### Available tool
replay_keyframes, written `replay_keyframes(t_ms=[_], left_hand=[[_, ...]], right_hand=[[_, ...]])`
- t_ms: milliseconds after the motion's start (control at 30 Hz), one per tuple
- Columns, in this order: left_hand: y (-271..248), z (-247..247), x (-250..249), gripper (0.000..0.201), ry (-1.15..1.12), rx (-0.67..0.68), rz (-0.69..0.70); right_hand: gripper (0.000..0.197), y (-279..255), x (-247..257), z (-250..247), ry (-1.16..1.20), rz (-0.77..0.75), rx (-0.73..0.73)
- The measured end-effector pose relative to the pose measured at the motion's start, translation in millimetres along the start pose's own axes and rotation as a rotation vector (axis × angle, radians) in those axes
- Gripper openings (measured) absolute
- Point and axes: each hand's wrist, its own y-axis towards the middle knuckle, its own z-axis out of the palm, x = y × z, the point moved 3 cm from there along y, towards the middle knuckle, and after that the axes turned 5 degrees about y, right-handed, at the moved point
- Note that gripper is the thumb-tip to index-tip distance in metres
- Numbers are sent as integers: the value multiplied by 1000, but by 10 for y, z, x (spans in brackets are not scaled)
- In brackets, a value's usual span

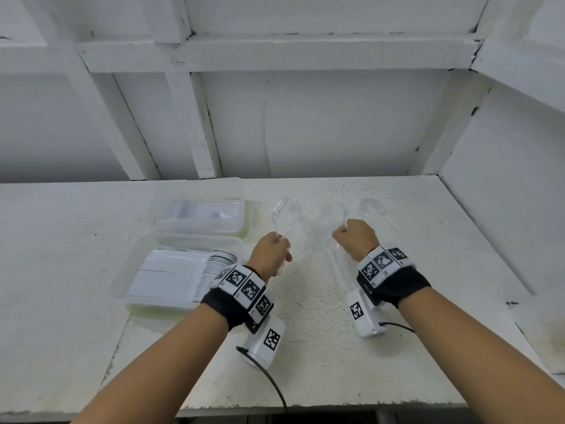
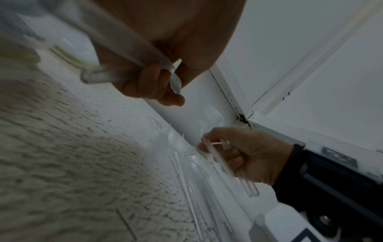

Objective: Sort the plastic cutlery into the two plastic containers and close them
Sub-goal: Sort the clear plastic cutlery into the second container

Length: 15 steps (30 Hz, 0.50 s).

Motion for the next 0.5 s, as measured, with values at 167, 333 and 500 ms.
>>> replay_keyframes(t_ms=[167, 333, 500], left_hand=[[-127, 37, -71, 16, -60, 66, 47], [-275, 38, -96, 15, -96, 96, 88], [-324, 6, -73, 15, 54, 24, 165]], right_hand=[[9, -246, 191, -44, 464, 31, 10], [24, -420, 359, 35, 668, 58, 98], [37, -538, 473, 179, 448, -146, 79]])
